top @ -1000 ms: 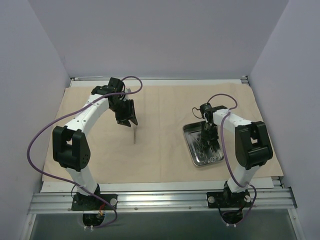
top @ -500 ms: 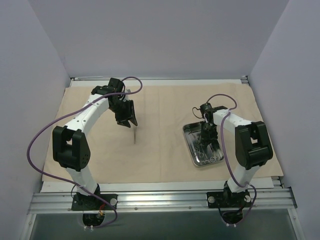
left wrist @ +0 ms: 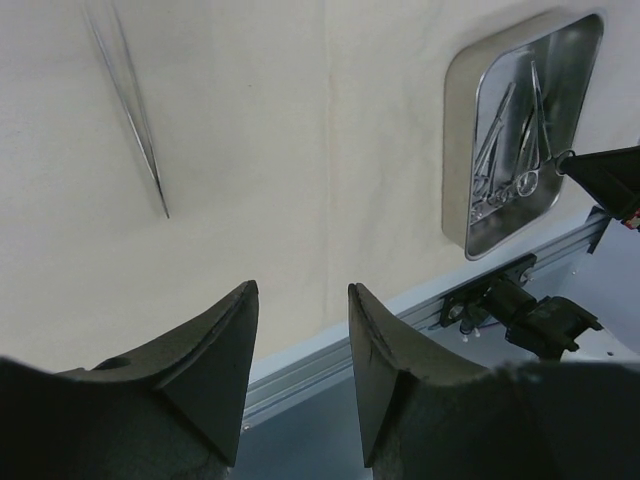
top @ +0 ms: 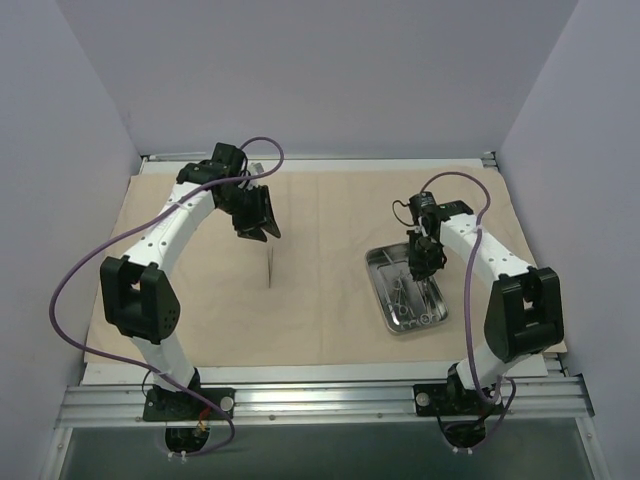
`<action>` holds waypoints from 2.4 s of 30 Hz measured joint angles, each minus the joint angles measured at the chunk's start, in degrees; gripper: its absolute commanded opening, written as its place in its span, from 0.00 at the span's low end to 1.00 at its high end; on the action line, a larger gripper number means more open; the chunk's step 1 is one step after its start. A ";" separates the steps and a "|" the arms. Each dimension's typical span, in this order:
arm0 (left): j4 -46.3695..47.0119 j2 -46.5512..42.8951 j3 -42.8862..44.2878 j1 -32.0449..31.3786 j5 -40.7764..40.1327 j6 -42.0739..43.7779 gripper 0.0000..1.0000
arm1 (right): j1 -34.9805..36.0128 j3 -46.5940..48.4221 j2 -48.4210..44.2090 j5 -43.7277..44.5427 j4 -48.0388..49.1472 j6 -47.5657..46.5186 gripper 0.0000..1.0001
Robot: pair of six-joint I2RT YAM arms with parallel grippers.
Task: Open and lay out the surgical kit
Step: Pick up the medical item from the container, then place the medical item in the surgical kit.
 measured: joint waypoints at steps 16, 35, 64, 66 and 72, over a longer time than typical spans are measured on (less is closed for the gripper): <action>16.09 -0.50 -3.98 -2.01 11.87 -20.06 0.54 | 3.69 15.63 -4.22 -2.95 -8.50 1.81 0.00; 9.33 9.55 13.79 -12.63 3.06 -44.96 0.57 | 22.64 28.72 2.64 14.25 -6.19 5.29 0.00; 3.82 10.05 13.22 -17.11 -1.05 -46.56 0.08 | 32.46 32.81 3.89 21.64 -8.33 8.79 0.00; 3.78 10.25 13.22 -17.11 -1.03 -45.90 0.02 | 32.68 33.27 4.33 21.73 -8.81 8.76 0.00; 2.56 11.37 13.27 -16.61 -0.57 -41.86 0.02 | 32.70 35.01 5.84 21.59 -9.62 9.14 0.70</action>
